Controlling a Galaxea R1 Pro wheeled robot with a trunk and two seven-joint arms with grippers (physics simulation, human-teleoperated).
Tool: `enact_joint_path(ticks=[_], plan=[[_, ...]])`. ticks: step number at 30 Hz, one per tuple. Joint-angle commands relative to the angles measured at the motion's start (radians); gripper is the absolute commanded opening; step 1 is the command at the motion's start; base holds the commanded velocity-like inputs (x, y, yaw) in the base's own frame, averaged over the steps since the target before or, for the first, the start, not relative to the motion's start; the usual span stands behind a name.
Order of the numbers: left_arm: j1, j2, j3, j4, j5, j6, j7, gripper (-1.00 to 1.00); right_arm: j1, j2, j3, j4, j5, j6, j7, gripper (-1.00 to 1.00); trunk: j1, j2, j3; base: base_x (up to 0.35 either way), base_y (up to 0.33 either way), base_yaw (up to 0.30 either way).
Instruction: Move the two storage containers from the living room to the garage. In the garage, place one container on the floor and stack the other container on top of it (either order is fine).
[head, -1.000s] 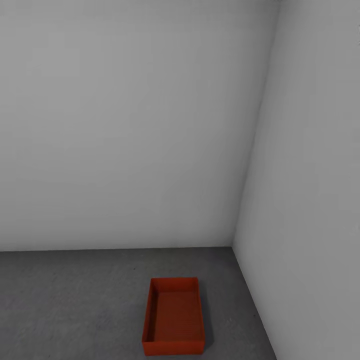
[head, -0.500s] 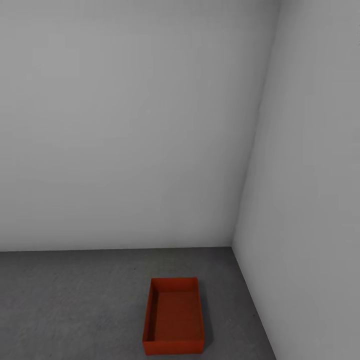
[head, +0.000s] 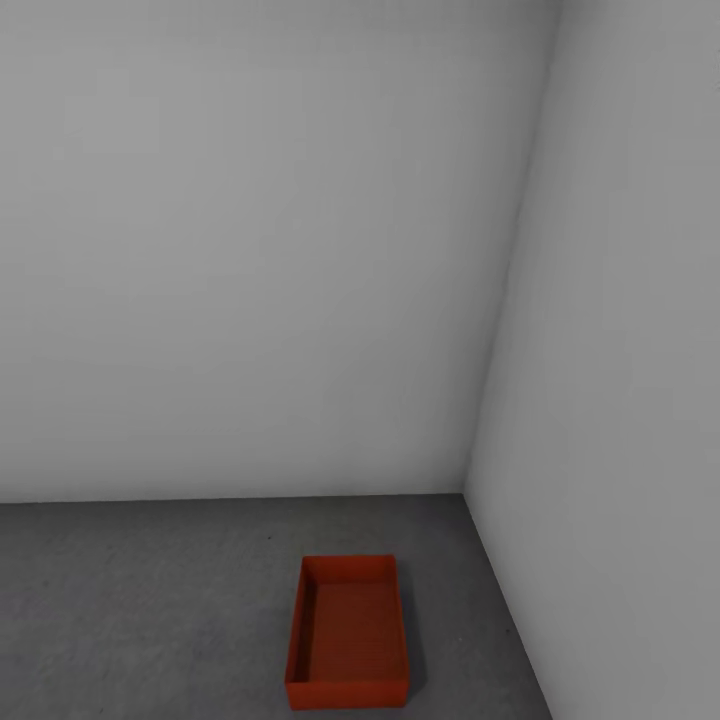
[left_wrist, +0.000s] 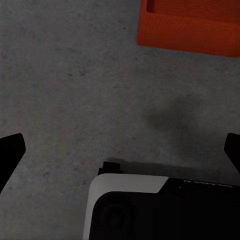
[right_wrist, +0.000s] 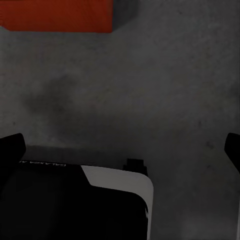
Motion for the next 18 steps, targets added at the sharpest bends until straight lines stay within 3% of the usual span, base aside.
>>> enact_joint_path(ticks=[1, 18], plan=[[-0.002, 0.000, 0.004, 0.003, 0.010, -0.004, -0.008, 1.00, -0.001, 0.000, 0.004, 0.001, -0.001, -0.004, 0.003, 1.00, 0.001, -0.002, -0.002, 0.000, 0.000, 0.000], [-0.001, 0.001, 0.004, 0.003, 0.010, -0.004, -0.008, 1.00, -0.001, 0.000, 0.004, 0.002, -0.001, -0.004, 0.003, 1.00, 0.001, -0.002, 0.018, 0.000, 0.000, 0.000]])
